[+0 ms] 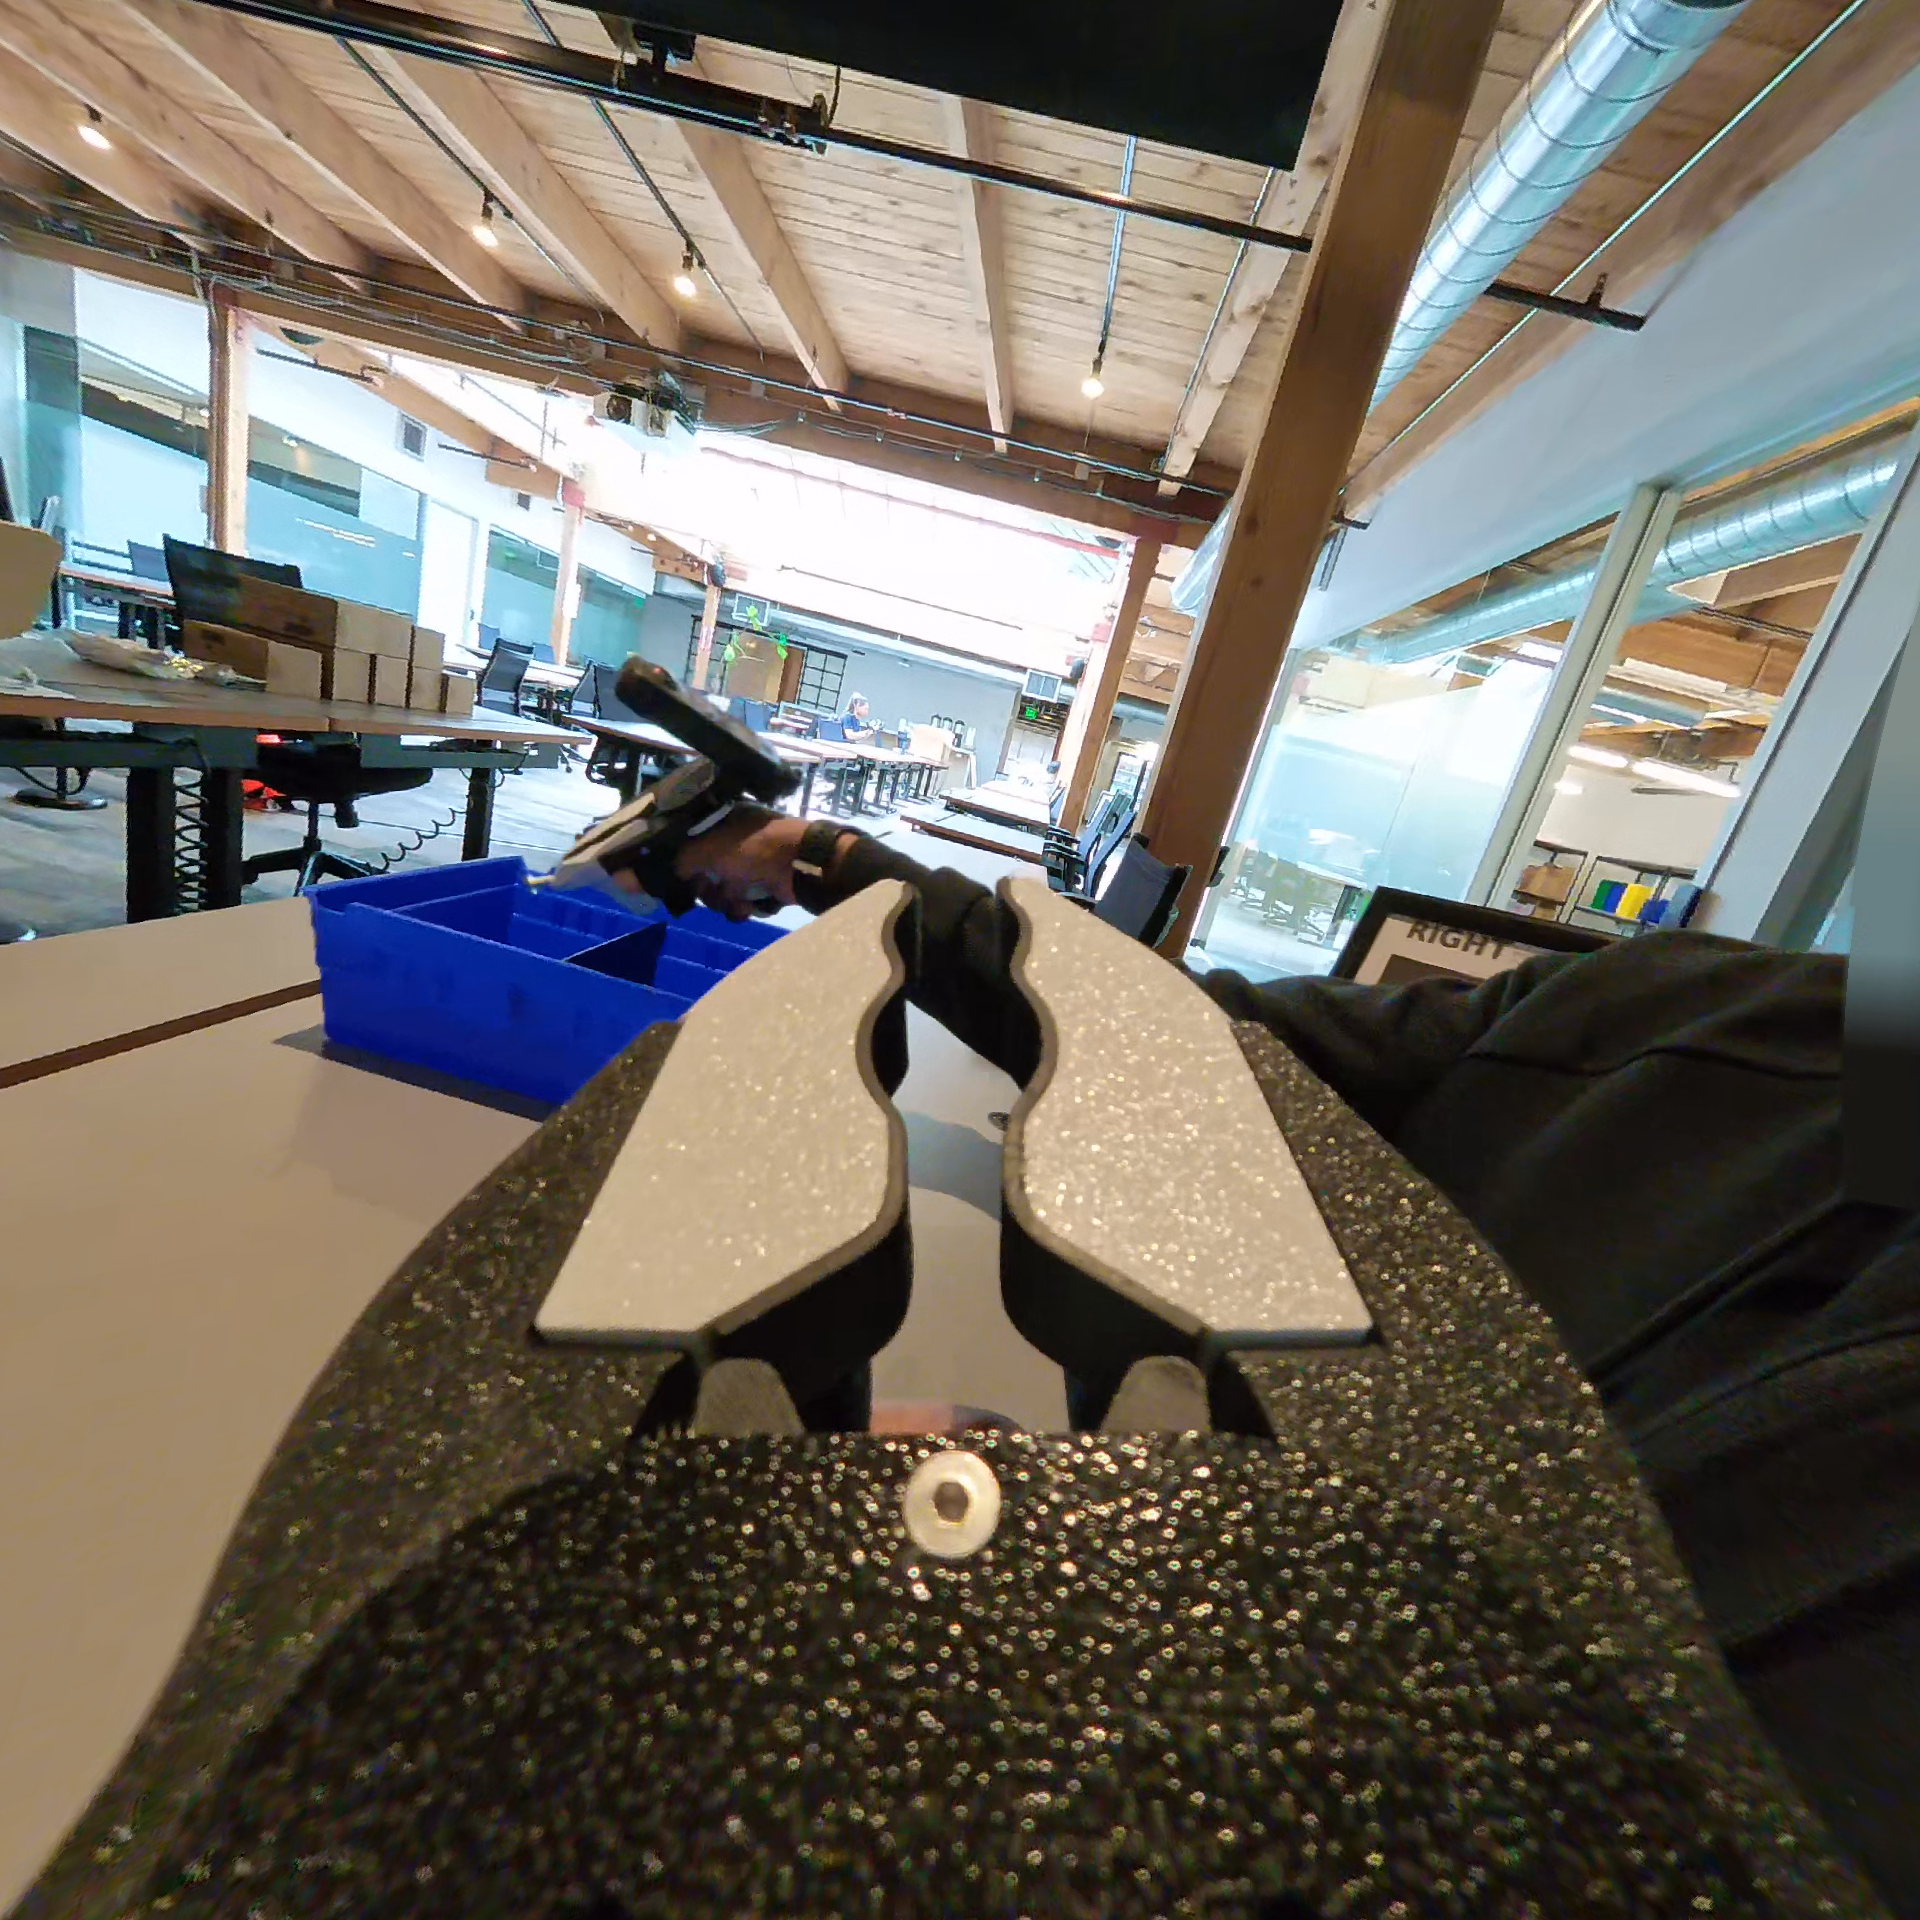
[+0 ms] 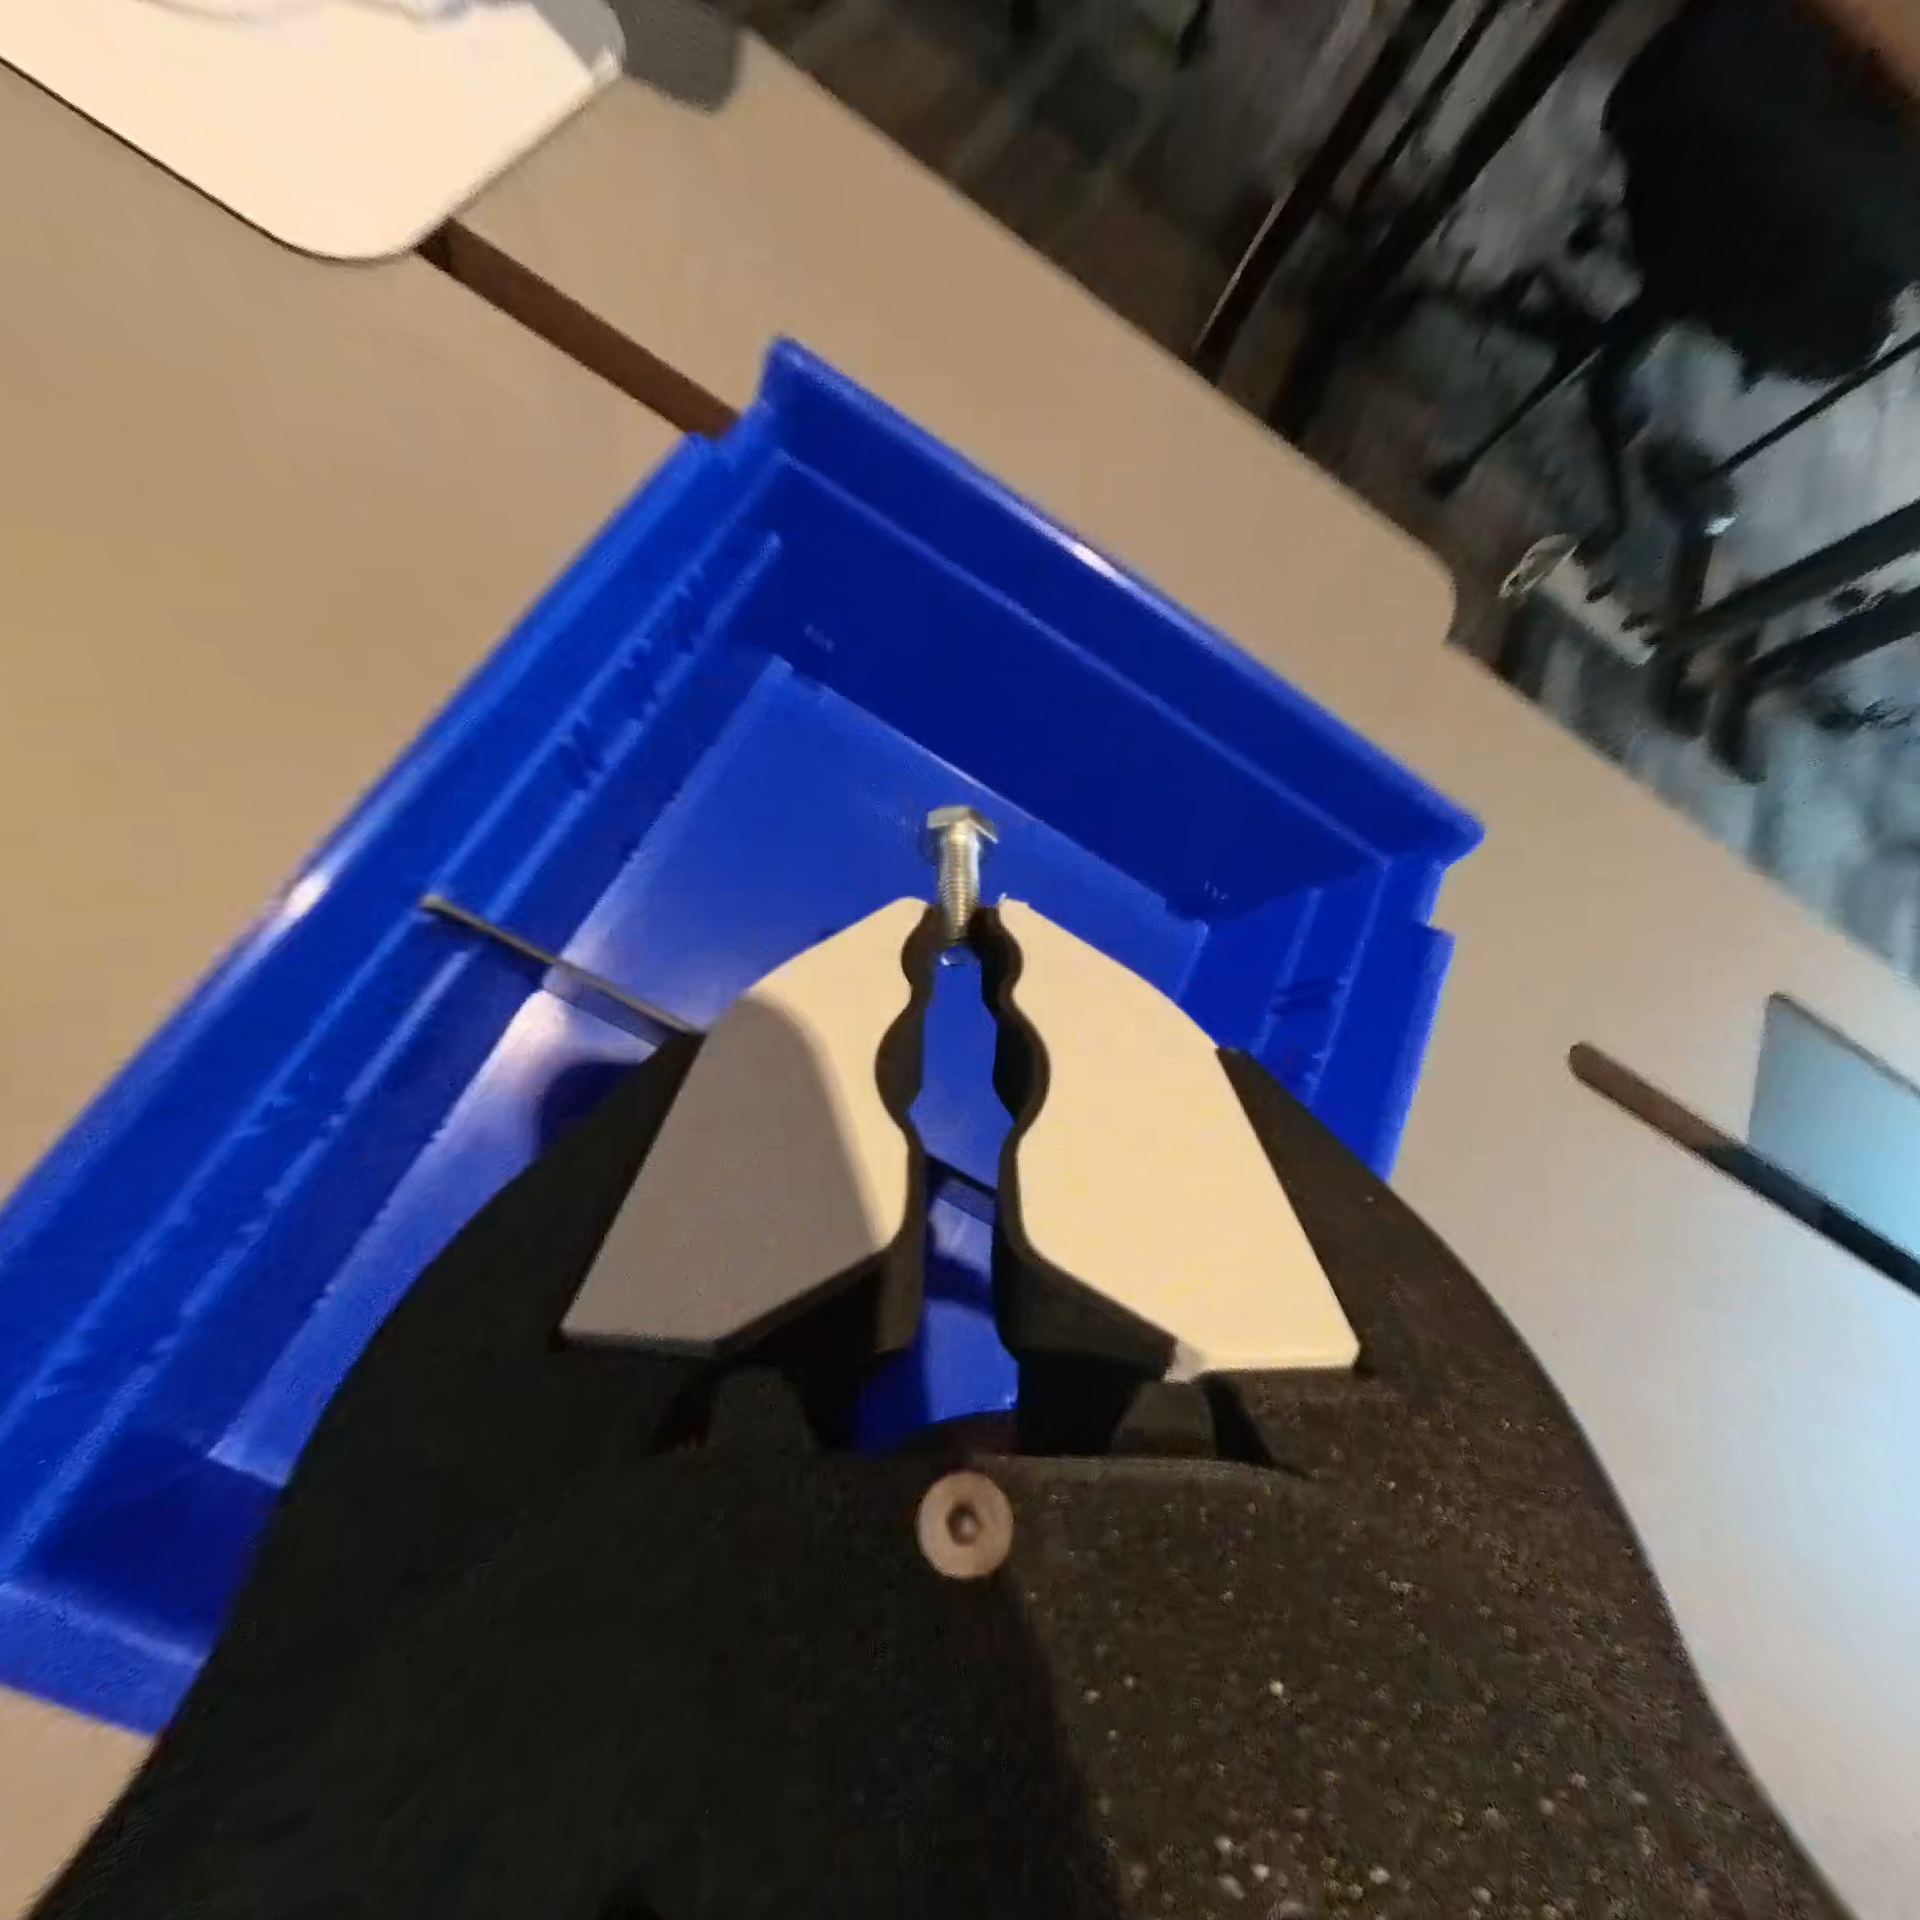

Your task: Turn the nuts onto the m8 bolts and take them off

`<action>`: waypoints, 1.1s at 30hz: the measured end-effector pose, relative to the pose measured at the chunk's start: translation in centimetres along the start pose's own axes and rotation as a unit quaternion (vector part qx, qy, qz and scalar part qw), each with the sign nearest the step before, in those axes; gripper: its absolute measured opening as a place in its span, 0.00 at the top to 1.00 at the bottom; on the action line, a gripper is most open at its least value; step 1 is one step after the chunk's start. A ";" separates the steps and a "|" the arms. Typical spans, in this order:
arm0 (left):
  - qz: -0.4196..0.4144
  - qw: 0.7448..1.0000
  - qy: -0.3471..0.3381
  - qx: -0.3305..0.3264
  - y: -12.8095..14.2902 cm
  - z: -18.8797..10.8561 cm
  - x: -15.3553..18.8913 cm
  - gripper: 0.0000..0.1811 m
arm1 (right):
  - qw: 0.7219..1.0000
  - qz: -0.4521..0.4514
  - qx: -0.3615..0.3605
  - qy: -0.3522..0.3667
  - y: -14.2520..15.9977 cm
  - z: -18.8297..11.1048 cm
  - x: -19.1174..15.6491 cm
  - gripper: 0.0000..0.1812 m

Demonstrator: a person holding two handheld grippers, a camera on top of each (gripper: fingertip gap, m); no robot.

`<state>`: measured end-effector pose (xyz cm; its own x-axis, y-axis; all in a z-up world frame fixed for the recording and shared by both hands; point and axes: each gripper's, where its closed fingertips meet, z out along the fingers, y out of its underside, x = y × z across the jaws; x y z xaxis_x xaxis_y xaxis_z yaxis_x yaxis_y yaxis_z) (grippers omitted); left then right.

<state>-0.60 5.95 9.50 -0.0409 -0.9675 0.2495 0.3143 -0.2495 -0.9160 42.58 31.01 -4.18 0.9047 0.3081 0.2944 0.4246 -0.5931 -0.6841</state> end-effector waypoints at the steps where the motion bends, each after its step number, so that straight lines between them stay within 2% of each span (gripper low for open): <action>1: -0.004 1.000 -0.002 0.001 0.0 -0.1 -0.3 0.93 | 1.000 0.006 -0.016 0.000 0.7 0.9 0.3 0.96; 4: -0.012 1.000 -0.008 0.006 -0.1 -0.5 -0.8 0.94 | 0.998 0.008 -0.055 0.003 2.4 2.7 0.6 0.96; 8: -0.012 1.000 -0.012 0.014 -0.5 -1.0 -0.9 0.94 | 0.997 0.011 -0.072 0.001 3.2 3.6 0.3 0.96; 17: 0.000 1.000 -0.009 0.010 -0.6 -1.0 -0.1 0.95 | 0.998 0.029 -0.049 0.016 3.6 3.3 0.9 0.96; 21: -0.001 1.000 -0.012 0.007 -0.4 -1.0 -0.4 0.95 | 0.999 0.040 -0.011 0.027 2.9 2.5 1.3 0.94; 26: -0.002 1.000 -0.019 0.005 -0.4 -1.2 -0.9 0.95 | 0.994 0.073 0.073 0.045 -0.1 -0.4 1.7 0.88; 28: 0.002 1.000 -0.028 0.003 -0.4 -1.4 -1.2 0.95 | 0.988 0.078 0.125 0.035 -2.3 -2.6 0.3 0.86; 30: 0.008 0.999 -0.045 -0.004 -0.4 -1.7 -1.8 0.95 | 0.980 0.066 0.188 0.011 -5.0 -5.5 -2.8 0.84; 33: 0.029 0.994 -0.097 -0.032 0.1 -2.6 -3.5 0.94 | 0.956 0.015 0.289 -0.045 -8.7 -10.9 -10.7 0.83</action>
<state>-2.88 9.19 7.69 0.1608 -0.9560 0.2454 0.2505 -0.2010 -0.9470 29.62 24.79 5.92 0.8978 0.3765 0.2285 0.2847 -0.1003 -0.9533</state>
